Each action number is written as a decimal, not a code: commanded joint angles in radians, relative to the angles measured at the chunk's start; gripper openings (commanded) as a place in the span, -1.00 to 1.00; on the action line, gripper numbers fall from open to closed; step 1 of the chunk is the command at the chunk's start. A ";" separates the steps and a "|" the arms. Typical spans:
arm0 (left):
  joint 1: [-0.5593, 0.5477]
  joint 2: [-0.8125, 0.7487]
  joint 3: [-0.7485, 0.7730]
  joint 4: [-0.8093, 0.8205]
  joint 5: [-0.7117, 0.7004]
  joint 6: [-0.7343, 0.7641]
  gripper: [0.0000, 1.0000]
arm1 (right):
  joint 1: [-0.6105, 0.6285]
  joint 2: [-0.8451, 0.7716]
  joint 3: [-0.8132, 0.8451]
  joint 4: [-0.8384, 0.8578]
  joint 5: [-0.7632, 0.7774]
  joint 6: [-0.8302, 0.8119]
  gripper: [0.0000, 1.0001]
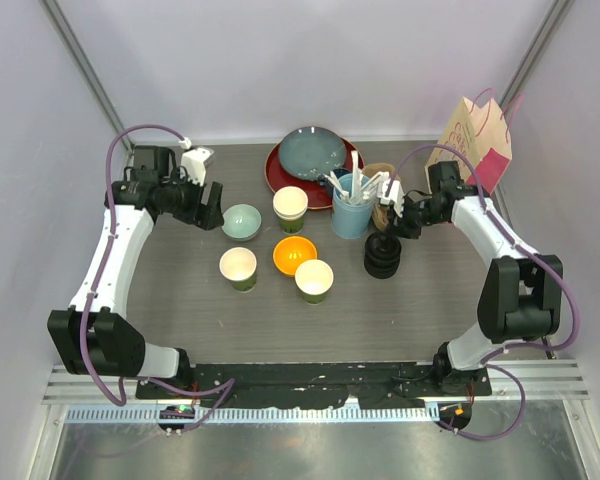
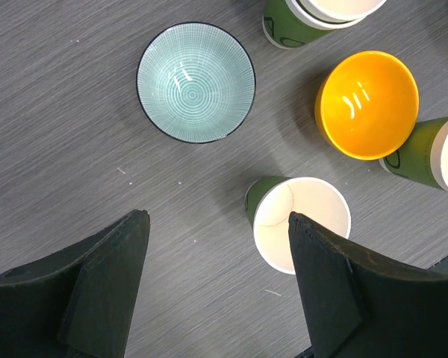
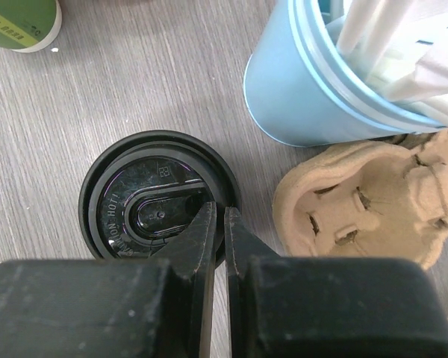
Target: Pack the takeout coffee
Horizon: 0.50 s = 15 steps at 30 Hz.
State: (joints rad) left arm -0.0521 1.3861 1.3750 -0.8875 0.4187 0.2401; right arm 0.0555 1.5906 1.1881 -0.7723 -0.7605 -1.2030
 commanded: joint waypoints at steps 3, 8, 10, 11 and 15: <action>-0.003 -0.025 0.029 0.024 0.012 -0.007 0.58 | 0.033 -0.179 -0.094 0.151 0.035 0.160 -0.98; -0.003 -0.018 0.029 0.016 0.015 -0.013 0.59 | 0.101 -0.328 -0.156 0.199 0.124 0.288 -0.98; -0.002 -0.015 0.033 0.009 0.018 -0.021 0.59 | 0.128 -0.375 -0.148 0.199 0.138 0.331 -0.98; -0.003 -0.015 0.033 0.007 0.022 -0.027 0.59 | 0.142 -0.391 -0.147 0.203 0.139 0.392 -0.98; -0.003 -0.019 0.029 -0.002 0.055 -0.058 0.58 | 0.340 -0.461 -0.166 0.282 0.277 0.529 -0.98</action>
State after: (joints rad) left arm -0.0521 1.3861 1.3754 -0.8879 0.4259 0.2176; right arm 0.2321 1.2064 1.0351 -0.6029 -0.6079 -0.8665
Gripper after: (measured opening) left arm 0.794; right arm 0.113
